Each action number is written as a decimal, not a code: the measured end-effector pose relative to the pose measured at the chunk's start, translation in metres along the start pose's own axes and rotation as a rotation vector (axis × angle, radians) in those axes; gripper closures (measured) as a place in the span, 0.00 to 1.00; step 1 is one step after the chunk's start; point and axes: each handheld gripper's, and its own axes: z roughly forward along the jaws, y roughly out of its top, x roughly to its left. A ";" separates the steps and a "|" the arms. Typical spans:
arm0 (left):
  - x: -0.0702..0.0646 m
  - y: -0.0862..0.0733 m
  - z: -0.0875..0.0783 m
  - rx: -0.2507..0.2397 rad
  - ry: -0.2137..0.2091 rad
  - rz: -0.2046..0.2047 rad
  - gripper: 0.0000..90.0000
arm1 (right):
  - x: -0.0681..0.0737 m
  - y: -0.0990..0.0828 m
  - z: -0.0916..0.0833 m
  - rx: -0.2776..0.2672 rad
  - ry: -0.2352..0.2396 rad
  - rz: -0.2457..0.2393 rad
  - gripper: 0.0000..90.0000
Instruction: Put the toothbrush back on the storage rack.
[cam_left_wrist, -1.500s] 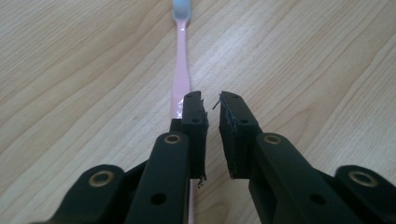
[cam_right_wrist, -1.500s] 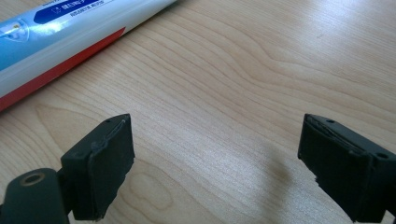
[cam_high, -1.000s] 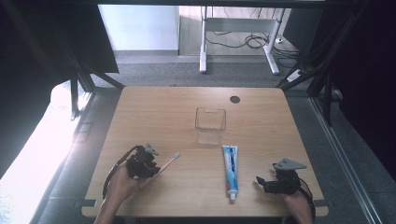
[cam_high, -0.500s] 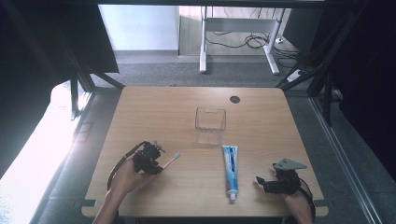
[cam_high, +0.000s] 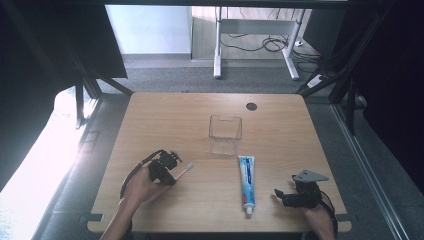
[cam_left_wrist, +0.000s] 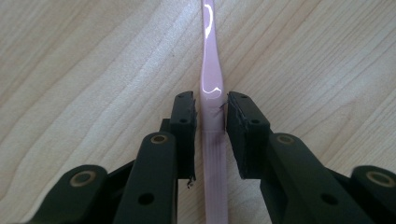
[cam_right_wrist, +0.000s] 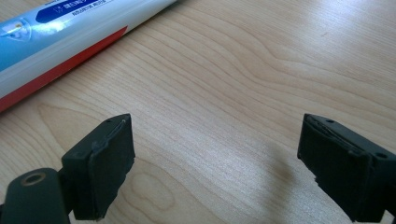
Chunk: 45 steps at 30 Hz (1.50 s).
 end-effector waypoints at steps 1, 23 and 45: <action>0.000 0.001 0.001 0.004 0.001 0.000 0.81 | 0.000 0.000 0.000 0.000 0.000 0.000 0.12; -0.001 0.006 -0.013 -0.050 -0.018 -0.004 0.88 | 0.000 0.000 -0.001 -0.006 -0.003 -0.001 0.12; -0.001 0.014 -0.040 -0.168 -0.039 0.020 0.88 | -0.004 -0.001 0.001 -0.008 0.033 0.050 0.00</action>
